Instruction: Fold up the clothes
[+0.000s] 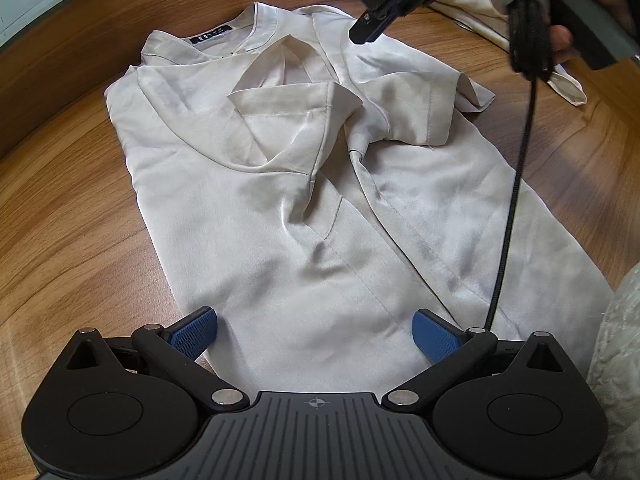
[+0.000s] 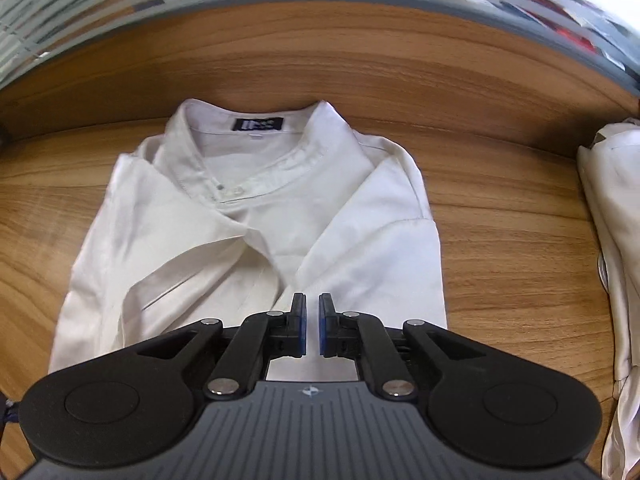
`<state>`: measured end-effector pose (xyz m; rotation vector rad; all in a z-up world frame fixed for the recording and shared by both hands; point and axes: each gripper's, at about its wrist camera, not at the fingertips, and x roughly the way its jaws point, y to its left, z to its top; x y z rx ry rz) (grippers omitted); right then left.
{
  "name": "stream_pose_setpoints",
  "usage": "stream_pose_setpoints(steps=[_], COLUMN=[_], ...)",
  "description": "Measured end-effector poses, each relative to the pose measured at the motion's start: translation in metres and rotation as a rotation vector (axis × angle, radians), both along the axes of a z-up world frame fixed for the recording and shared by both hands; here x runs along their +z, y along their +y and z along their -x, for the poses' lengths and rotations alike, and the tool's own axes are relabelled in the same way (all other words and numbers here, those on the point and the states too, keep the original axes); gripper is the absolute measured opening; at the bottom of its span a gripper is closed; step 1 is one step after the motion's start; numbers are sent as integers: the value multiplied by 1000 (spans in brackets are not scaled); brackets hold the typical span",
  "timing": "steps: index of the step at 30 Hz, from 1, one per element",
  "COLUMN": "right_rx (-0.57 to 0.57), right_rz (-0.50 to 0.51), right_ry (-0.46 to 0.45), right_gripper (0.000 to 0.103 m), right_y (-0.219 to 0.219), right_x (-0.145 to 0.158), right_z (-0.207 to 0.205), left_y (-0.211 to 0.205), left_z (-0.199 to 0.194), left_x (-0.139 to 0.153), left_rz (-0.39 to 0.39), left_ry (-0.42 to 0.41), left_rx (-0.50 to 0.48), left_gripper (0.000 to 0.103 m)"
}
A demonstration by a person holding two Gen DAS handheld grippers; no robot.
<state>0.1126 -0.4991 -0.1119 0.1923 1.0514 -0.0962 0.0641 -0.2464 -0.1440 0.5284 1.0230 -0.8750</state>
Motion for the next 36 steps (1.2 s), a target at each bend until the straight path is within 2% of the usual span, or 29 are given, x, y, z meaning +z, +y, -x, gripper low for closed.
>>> stream_pose_setpoints(steps=[4, 6, 8, 14, 17, 31, 33, 36], right_rx=[65, 111, 157, 265, 279, 89, 64, 83], right_rz=[-56, -98, -129, -168, -161, -164, -165, -159], right_ry=[-24, -23, -17, 54, 75, 82, 83, 47], right_gripper=[12, 33, 37, 35, 3, 7, 13, 22], right_y=[21, 35, 49, 84, 91, 50, 45, 52], right_x=[13, 15, 15, 3, 2, -1, -1, 7], right_z=[-5, -11, -18, -38, -36, 34, 43, 33], left_y=[0, 0, 0, -1, 0, -1, -2, -1], left_z=[0, -1, -1, -2, -1, -2, -1, 0], left_x=[0, 0, 0, -1, -1, -3, -2, -2], left_rz=[-1, -2, -2, -2, -1, 1, 0, 0], left_ry=[1, 1, 1, 1, 0, -1, -1, -1], left_rx=[0, 0, 0, 0, 0, 4, 5, 6], left_gripper=[103, 103, 103, 103, 103, 103, 103, 103])
